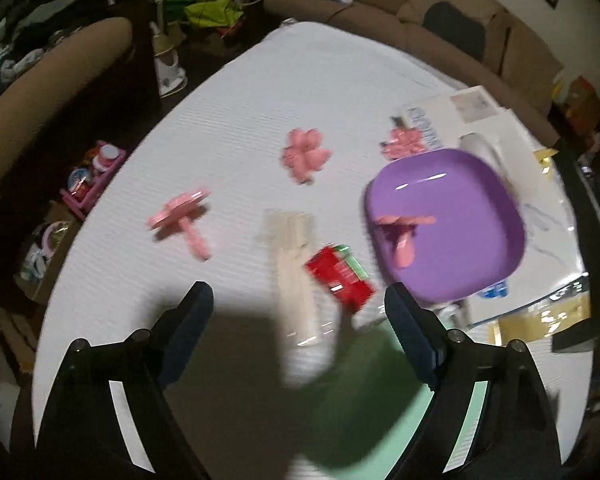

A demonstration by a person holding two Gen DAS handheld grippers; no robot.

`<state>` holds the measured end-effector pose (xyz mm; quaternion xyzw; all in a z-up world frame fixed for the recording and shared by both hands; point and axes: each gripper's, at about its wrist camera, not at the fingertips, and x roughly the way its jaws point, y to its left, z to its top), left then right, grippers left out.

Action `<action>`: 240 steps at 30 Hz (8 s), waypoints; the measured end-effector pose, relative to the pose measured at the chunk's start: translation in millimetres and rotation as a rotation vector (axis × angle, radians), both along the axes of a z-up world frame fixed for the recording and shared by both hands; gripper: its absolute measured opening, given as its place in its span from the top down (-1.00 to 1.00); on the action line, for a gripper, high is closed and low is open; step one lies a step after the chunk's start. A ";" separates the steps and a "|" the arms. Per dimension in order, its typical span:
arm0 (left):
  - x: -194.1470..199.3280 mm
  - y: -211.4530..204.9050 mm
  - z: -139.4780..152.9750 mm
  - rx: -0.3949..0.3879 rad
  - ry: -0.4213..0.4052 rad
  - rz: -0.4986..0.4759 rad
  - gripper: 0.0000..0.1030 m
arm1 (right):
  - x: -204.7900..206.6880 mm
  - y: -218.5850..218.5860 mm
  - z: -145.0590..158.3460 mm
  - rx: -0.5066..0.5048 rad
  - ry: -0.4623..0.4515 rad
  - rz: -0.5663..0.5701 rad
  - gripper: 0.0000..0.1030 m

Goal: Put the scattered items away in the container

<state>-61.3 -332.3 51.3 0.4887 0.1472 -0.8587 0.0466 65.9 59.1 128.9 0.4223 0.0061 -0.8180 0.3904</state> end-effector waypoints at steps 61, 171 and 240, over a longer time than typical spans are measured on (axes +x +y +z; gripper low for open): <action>1.2 153.7 36.4 -0.075 0.189 -0.150 -0.35 | -7.0 60.7 -4.9 -0.127 -0.142 -0.020 -0.72; 18.0 106.8 71.1 0.748 0.268 -0.299 -0.11 | -185.6 -30.6 5.8 -0.182 -0.572 -0.104 0.66; 168.1 222.2 33.2 0.103 -0.150 -0.360 -0.24 | -18.4 236.7 -3.4 -0.002 -0.144 -0.553 -0.27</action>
